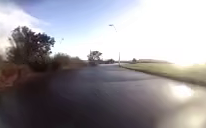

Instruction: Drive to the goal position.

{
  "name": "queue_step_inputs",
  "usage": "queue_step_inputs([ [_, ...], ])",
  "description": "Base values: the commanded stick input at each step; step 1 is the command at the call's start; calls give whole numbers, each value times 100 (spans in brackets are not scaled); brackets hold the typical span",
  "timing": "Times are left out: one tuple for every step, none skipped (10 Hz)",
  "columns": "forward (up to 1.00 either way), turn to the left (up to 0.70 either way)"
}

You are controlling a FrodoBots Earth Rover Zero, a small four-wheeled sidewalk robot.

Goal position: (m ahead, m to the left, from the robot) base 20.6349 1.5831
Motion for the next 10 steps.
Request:
queue_step_inputs([
  [45,0],
  [45,0],
  [45,0],
  [45,0],
  [45,0],
  [45,27],
  [45,27],
  [45,27],
  [45,27],
  [45,27],
])
